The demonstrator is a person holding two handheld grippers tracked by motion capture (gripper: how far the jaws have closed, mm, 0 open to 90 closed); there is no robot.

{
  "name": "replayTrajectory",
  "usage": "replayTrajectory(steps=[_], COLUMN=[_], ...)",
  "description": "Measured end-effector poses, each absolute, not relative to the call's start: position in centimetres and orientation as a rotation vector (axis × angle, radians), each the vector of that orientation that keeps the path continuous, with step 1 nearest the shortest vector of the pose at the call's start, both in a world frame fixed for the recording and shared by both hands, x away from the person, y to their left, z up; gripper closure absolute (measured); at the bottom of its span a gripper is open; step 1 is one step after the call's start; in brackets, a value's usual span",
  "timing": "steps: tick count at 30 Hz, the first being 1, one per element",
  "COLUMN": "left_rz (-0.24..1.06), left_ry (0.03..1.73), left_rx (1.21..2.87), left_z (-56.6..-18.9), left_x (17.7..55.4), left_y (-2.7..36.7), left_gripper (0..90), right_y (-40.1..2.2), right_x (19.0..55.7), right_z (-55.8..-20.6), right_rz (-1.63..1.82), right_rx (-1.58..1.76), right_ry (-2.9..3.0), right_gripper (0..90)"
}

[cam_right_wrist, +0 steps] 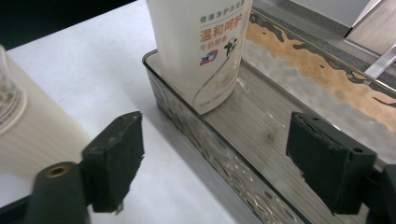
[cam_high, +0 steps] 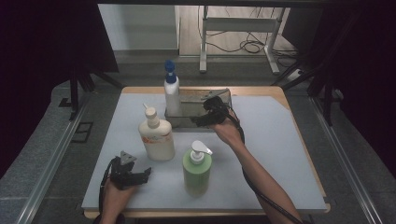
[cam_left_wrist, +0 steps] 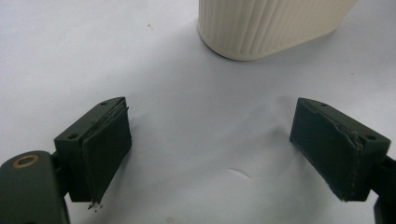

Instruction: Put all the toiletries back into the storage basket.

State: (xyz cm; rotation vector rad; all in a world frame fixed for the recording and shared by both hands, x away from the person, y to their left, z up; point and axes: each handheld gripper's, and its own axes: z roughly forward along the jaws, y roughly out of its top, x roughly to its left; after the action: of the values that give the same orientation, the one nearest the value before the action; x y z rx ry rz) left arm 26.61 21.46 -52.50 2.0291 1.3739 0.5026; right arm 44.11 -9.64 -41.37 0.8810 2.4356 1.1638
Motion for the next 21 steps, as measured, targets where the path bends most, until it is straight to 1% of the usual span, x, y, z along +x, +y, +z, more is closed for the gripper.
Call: replayTrajectory(steps=[4,11,21], left_rz=[0.503,0.503,0.504], left_ry=[1.372,1.372,1.375], left_rx=[2.036,2.036,2.031], left_z=[-52.5,-52.5,-52.5], left_x=[26.6,26.6,26.6], left_y=[21.5,21.5,21.5], left_gripper=[12.1,12.1,12.1], right_y=[-10.0,-10.7,-12.5], right_x=[43.4,42.0,40.4], right_z=[-41.2,-41.4,-41.9], right_rz=[1.166,1.146,1.195], right_rx=[0.846,0.775,0.796], right_ry=[2.46,2.504,2.537], right_gripper=[15.0,14.0,13.8])
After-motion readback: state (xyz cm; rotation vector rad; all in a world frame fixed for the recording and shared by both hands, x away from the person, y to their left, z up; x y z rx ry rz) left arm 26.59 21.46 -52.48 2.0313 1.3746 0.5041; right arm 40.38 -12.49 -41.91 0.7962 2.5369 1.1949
